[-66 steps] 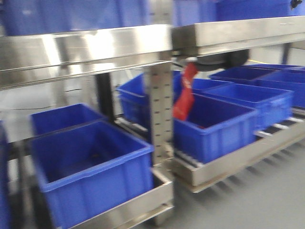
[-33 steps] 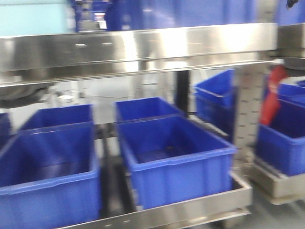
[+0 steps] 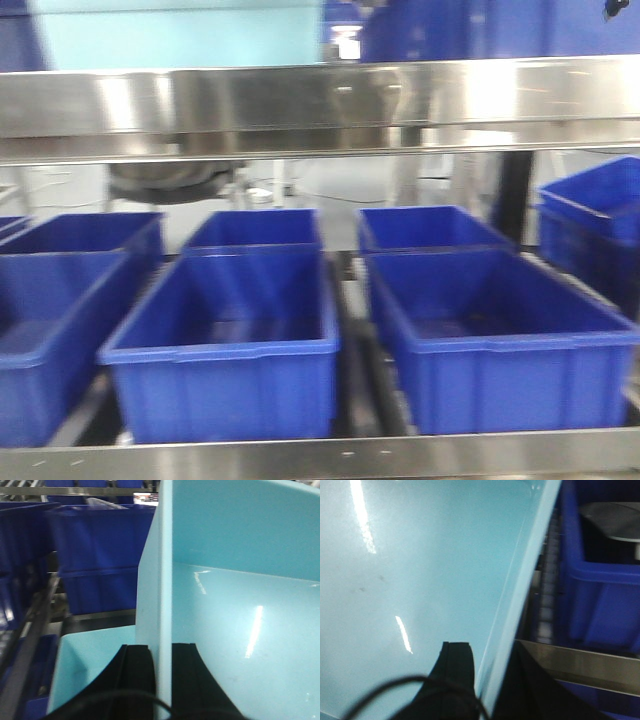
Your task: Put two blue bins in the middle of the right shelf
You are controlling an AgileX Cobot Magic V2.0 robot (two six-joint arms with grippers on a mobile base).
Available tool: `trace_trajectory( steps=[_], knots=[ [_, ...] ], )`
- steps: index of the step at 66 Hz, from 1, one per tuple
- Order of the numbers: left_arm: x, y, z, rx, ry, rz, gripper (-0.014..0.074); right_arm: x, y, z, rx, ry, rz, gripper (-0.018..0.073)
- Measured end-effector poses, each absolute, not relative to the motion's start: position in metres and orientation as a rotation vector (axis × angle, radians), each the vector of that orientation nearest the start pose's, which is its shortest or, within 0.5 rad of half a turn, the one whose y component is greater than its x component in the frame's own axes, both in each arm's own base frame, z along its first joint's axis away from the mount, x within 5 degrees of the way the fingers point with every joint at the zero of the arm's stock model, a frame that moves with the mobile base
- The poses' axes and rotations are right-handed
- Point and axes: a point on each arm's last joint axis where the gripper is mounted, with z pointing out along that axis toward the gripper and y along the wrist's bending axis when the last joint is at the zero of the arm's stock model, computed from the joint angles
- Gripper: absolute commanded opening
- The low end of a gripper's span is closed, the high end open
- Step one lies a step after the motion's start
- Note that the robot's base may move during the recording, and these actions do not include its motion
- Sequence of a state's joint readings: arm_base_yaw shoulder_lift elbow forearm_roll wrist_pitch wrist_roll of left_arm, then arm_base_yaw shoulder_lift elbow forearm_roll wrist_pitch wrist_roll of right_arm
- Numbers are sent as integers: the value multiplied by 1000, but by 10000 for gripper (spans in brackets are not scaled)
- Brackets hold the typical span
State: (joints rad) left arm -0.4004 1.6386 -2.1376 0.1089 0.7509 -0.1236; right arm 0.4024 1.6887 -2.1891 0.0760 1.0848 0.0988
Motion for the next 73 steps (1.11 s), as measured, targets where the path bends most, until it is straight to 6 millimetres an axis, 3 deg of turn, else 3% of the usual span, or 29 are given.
trace_trajectory(
  steps=[73],
  knots=[
    [319, -128, 545, 254, 1719, -263, -111, 318, 142, 513, -321, 2067, 400, -153]
  ],
)
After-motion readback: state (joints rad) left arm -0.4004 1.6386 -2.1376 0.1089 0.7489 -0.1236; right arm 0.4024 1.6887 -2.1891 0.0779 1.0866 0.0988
